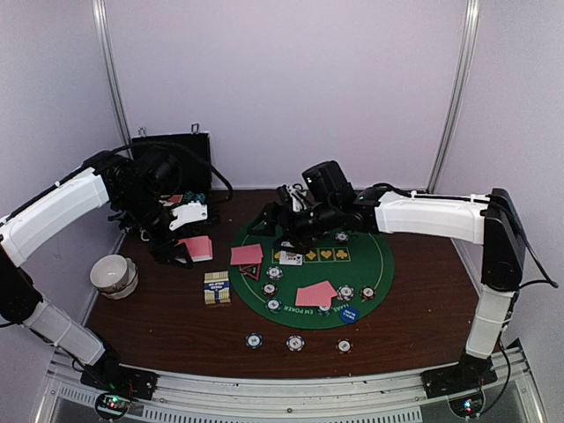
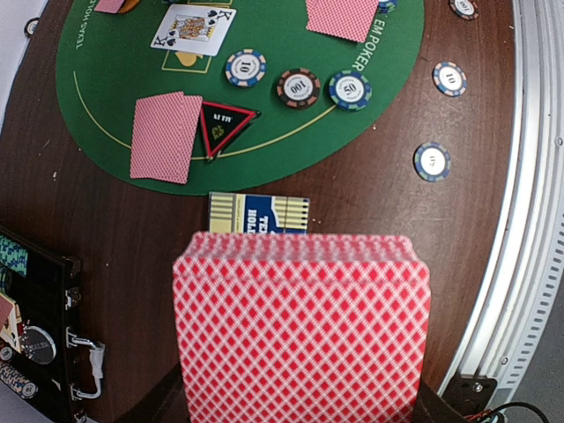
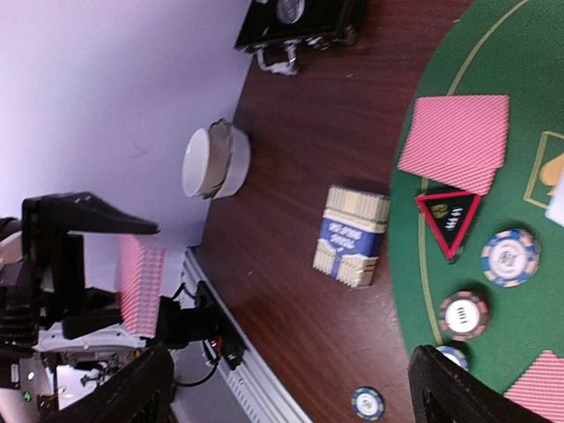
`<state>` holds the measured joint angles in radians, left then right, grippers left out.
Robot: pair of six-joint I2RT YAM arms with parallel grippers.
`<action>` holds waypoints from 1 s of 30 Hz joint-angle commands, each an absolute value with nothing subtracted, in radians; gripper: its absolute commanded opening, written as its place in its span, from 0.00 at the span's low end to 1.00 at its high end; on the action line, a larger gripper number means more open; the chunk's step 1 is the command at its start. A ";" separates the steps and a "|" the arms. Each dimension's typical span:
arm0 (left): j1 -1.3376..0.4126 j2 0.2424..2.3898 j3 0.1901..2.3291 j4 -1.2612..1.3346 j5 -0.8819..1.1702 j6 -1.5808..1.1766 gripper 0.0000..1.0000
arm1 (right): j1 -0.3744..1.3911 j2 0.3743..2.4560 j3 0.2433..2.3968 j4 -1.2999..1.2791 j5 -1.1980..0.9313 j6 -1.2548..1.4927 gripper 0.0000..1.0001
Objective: Distribute texas hold em gaming equipment
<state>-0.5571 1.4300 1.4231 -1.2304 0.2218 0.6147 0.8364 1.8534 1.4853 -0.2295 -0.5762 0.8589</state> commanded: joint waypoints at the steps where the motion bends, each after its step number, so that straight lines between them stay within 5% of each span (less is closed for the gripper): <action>1: -0.555 1.430 1.454 -1.215 0.240 0.621 0.00 | 0.892 1.881 1.493 -0.032 -0.710 0.997 0.99; 30: -0.555 1.446 1.466 -1.196 0.292 0.614 0.00 | 0.979 2.076 1.634 0.186 -0.773 1.182 0.98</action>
<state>-0.5571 1.4471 1.4345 -1.2278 0.2550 0.6140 0.9691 2.0594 1.5864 0.1474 -0.7456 1.1702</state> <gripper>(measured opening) 0.657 0.977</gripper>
